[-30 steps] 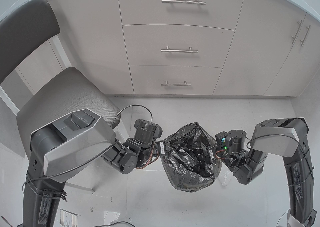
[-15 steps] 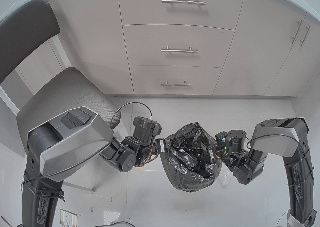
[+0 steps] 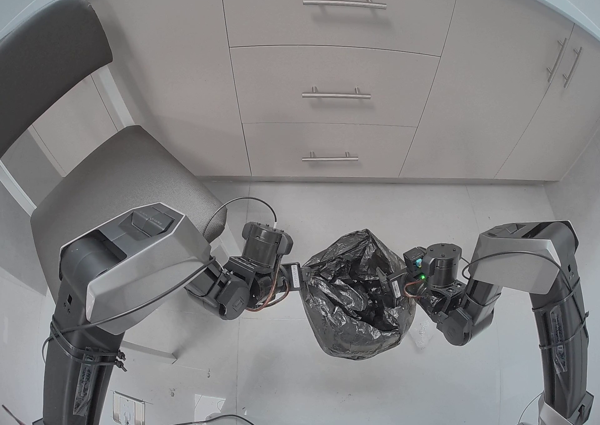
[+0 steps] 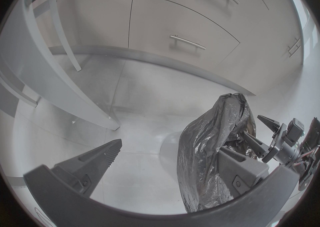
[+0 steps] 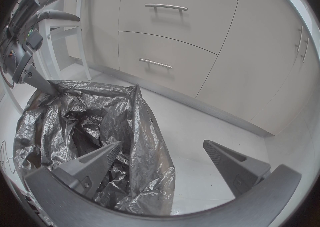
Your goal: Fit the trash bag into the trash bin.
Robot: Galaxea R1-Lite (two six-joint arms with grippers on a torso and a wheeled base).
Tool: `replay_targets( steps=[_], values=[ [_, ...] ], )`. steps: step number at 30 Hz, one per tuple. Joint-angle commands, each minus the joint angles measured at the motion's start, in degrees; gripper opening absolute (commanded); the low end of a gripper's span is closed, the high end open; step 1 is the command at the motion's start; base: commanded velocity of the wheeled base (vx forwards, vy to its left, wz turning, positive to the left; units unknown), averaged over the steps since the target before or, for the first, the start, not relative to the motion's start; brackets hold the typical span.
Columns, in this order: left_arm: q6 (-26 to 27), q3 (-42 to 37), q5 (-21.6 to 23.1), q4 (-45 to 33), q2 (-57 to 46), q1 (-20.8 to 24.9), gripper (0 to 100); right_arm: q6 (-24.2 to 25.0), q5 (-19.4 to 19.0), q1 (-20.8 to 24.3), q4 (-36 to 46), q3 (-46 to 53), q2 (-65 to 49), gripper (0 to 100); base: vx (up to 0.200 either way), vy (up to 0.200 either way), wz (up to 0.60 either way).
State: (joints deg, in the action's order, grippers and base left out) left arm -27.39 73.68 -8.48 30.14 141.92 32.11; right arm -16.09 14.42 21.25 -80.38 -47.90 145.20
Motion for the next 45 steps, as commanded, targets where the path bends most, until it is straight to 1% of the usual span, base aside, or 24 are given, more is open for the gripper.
replay_targets(
  steps=[1,4,5,9,18,22,26,34,45],
  values=[
    [-0.4,-0.6,0.9,-0.4,-0.1,0.1,100,-0.1,0.0,0.3,0.0,0.1,0.3,100,0.000,0.000,0.00],
    [-0.6,-1.5,1.0,-0.5,-0.8,0.8,100,-0.1,0.0,0.3,0.0,0.1,0.3,100,0.000,0.000,0.00],
    [-0.6,-2.9,1.5,-0.2,-1.4,2.2,100,-0.1,0.0,0.3,0.0,0.1,0.2,100,0.000,0.000,0.00],
    [-0.6,-4.4,2.2,0.3,-2.1,4.2,100,-0.1,0.0,0.3,-0.1,0.1,0.0,100,0.000,0.000,0.00],
    [-0.8,-5.5,2.3,0.5,-3.8,5.1,100,-0.1,0.0,0.3,-0.1,0.1,0.1,100,0.000,0.000,0.00],
    [-0.8,-4.5,2.2,0.6,-3.7,4.3,100,-0.1,0.0,0.3,-0.1,0.0,0.1,100,0.000,0.000,0.00],
    [-0.8,-3.2,2.2,2.2,-2.5,1.7,100,-0.1,0.0,0.3,-0.1,0.0,0.1,100,0.000,0.000,0.00],
    [-0.6,-0.4,2.1,2.1,-0.1,-0.9,100,-0.1,0.0,0.3,-0.1,-0.1,0.1,100,0.000,0.000,0.00],
    [0.0,0.3,2.2,2.0,2.2,-1.6,100,0.0,0.0,0.2,-0.2,-0.1,-0.1,100,0.000,0.000,0.00]
  ],
)
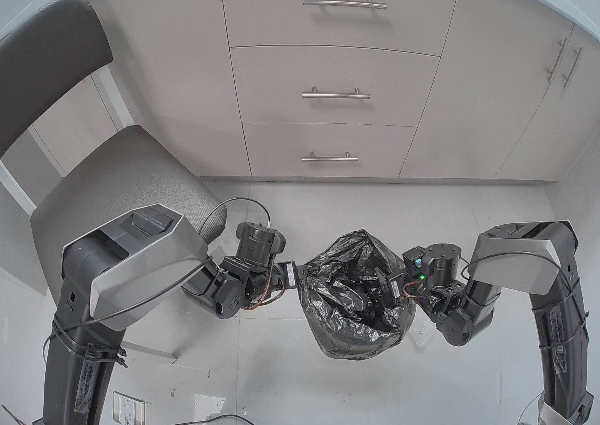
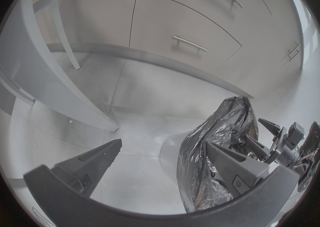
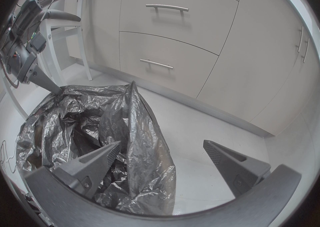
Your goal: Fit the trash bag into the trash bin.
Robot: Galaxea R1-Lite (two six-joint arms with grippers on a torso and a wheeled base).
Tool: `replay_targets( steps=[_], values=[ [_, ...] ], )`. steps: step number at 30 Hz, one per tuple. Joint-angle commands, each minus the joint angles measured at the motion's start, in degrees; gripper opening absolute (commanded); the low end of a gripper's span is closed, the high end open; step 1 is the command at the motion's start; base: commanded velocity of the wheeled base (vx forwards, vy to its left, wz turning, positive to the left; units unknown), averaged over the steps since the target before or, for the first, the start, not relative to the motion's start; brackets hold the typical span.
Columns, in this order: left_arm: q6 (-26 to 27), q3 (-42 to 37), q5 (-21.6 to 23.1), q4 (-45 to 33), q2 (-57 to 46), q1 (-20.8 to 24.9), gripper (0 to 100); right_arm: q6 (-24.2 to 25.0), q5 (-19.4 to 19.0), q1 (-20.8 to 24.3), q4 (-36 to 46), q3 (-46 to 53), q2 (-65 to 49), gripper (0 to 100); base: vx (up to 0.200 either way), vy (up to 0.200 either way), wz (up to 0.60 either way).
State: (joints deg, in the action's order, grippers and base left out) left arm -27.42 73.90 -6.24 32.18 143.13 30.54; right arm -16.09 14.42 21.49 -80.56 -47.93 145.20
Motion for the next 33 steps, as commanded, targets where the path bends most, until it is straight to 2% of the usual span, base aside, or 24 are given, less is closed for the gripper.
replay_targets(
  steps=[1,18,26,33],
  values=[
    [0.0,0.1,0.0,0.0,1.1,0.0,100,0.0,0.0,0.0,0.0,-0.1,-0.1,100,0.000,0.000,0.00],
    [1.2,0.6,-0.1,-0.3,3.1,0.1,100,-0.2,0.0,0.0,-1.6,-0.1,0.6,100,0.000,0.000,0.00],
    [4.3,1.8,0.2,-0.9,4.6,0.1,100,-0.1,-0.1,0.0,-1.9,-0.1,0.3,100,0.000,0.000,0.00],
    [4.6,2.2,2.9,-3.2,4.4,0.0,100,0.1,-0.2,0.7,-2.0,0.3,0.2,100,0.000,0.000,0.00]
  ],
)
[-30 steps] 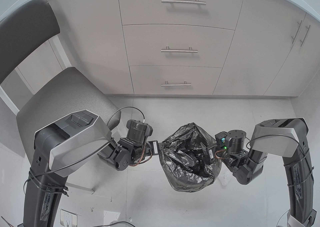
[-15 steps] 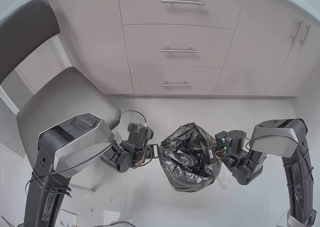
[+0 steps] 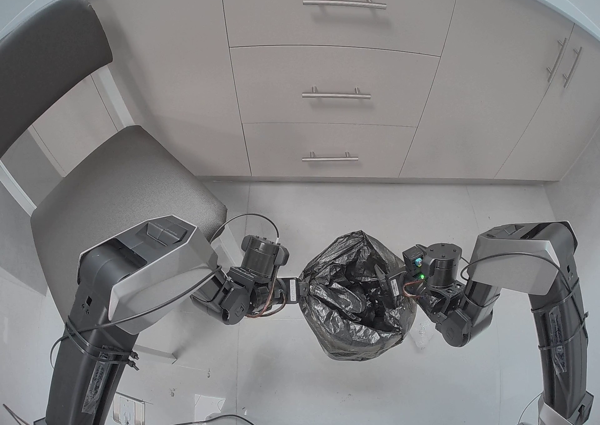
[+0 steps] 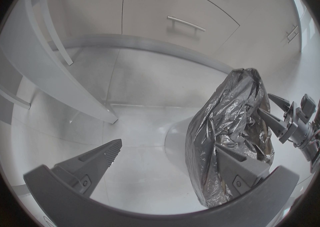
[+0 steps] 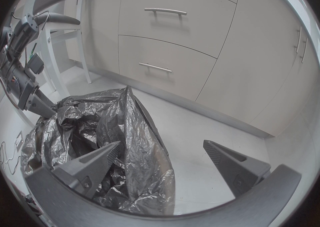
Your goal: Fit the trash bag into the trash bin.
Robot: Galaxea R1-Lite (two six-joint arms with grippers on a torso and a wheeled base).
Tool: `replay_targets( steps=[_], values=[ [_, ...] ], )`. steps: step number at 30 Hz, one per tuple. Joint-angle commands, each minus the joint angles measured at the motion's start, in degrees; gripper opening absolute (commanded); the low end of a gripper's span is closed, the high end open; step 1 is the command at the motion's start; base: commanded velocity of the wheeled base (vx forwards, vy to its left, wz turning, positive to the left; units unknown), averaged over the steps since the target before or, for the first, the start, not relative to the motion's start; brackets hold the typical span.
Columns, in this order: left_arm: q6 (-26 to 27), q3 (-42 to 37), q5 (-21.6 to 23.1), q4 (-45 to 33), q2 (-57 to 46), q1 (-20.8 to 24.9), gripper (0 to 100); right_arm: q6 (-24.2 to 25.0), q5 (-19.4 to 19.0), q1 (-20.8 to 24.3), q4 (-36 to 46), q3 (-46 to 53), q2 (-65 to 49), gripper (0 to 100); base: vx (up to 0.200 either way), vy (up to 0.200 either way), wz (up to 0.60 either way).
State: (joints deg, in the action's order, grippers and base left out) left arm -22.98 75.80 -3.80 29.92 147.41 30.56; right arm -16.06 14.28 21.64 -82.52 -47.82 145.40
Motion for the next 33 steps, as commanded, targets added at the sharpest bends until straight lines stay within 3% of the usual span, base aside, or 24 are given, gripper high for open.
replay_targets(
  steps=[1,7,9,15,27,33],
  values=[
    [0.4,0.4,0.6,-1.4,0.1,-0.1,100,0.1,0.0,0.7,-0.1,0.2,0.1,100,0.000,0.000,0.00],
    [4.4,0.8,2.0,-4.0,0.2,0.0,100,0.3,0.0,0.9,-0.7,0.0,0.1,100,0.000,0.000,0.00],
    [6.9,1.8,3.1,-7.3,0.2,-0.1,100,0.3,-0.1,0.8,-2.0,0.1,0.1,100,0.000,0.000,0.00],
    [7.4,5.5,3.5,-16.1,0.1,-0.1,100,0.5,-0.5,0.9,-3.1,0.3,-0.1,100,0.000,0.000,0.00],
    [7.6,5.9,5.6,-18.5,-0.2,-0.1,100,0.5,-1.8,3.3,-6.3,3.4,-1.8,100,0.000,0.000,0.00],
    [7.6,5.9,5.4,-18.4,-0.2,-0.1,100,0.8,-2.0,2.5,-5.6,-0.1,-0.3,100,0.000,0.000,0.00]
  ],
)
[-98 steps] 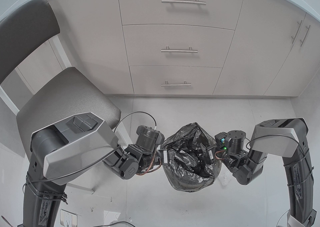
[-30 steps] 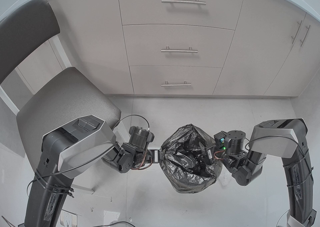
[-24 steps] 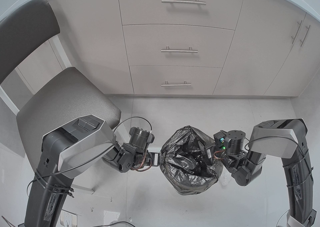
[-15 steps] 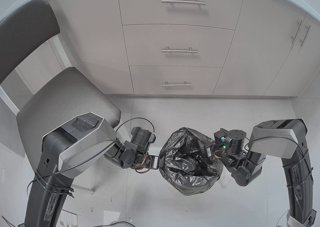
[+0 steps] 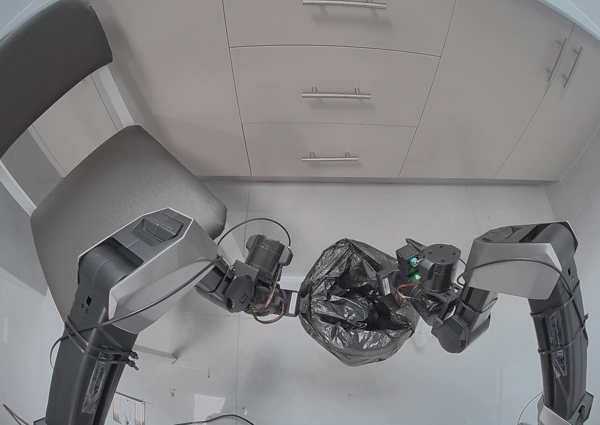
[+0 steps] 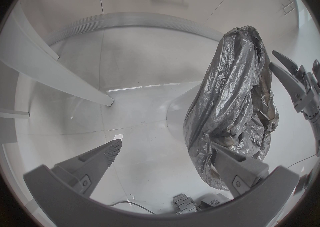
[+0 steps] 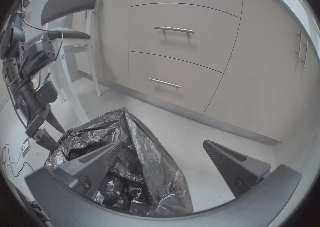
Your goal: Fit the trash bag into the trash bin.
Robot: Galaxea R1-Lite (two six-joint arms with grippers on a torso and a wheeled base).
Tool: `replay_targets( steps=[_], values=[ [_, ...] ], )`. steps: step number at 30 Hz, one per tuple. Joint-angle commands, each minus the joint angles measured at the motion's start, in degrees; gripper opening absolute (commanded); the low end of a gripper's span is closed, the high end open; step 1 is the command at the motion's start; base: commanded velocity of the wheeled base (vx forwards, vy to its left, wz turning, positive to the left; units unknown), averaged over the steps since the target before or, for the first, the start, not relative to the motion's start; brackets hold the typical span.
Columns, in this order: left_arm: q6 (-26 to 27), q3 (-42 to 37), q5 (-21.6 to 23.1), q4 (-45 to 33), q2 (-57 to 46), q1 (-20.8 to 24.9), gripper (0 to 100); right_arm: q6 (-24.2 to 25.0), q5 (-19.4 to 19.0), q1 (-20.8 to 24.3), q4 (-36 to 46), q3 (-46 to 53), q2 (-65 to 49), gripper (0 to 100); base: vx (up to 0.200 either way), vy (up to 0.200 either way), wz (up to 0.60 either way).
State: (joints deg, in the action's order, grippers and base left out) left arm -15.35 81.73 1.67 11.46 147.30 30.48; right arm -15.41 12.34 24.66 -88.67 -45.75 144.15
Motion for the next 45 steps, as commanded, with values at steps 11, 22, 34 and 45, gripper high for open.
replay_targets(
  steps=[11,22,34,45],
  values=[
    [0.1,-0.3,-0.4,0.3,0.0,0.0,100,0.7,0.1,-5.4,0.7,-10.4,8.4,100,0.000,0.000,0.00],
    [0.1,-0.4,-0.5,0.3,0.0,0.1,100,1.0,0.1,-6.1,0.7,-10.5,8.6,100,0.000,0.000,0.00],
    [-0.6,-3.3,0.0,3.2,-1.8,-0.1,100,1.0,-0.5,-2.2,-0.5,-1.5,1.0,100,0.000,0.000,0.00],
    [-0.7,-20.9,2.5,31.6,-7.1,1.5,100,4.0,-1.4,-2.7,-0.1,-0.2,-3.2,100,0.000,0.000,0.00]
  ],
)
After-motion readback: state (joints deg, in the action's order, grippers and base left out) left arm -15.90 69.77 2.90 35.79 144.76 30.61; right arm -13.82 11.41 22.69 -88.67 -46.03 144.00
